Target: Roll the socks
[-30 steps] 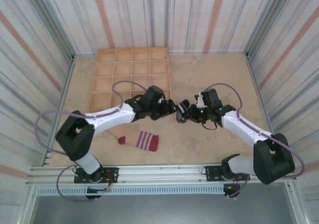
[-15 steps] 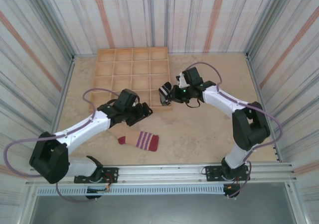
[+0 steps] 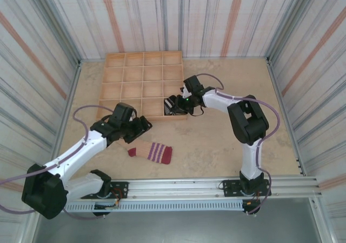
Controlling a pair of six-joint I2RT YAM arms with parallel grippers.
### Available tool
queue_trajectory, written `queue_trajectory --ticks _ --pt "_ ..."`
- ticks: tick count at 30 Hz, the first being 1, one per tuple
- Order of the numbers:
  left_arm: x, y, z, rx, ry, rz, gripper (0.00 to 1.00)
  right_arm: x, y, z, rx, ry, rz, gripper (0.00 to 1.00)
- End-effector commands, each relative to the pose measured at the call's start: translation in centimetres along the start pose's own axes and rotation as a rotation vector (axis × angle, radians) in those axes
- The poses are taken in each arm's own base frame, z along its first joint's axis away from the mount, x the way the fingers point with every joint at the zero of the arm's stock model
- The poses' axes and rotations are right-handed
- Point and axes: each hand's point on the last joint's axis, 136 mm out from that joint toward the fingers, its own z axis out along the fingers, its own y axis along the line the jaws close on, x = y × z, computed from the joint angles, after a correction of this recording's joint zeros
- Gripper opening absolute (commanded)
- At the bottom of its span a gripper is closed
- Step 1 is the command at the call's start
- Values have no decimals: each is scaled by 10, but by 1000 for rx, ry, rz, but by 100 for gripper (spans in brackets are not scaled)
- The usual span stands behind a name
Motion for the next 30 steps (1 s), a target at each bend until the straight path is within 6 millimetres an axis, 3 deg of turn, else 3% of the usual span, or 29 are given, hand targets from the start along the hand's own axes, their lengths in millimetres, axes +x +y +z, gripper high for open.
queue_trajectory --ticks 1,15,22,25,30 --pt "5 8 0 -9 15 -2 85 4 4 10 8 53 63 0" --pt "6 15 2 -11 7 -6 84 41 -18 11 194 196 77 0" --pt "5 18 0 -18 2 -8 84 44 -39 28 239 232 107 1" --pt "6 22 -2 -34 10 -16 84 42 -41 28 240 232 110 7" --pt "11 45 -4 -102 51 -104 84 35 -30 16 222 197 71 31"
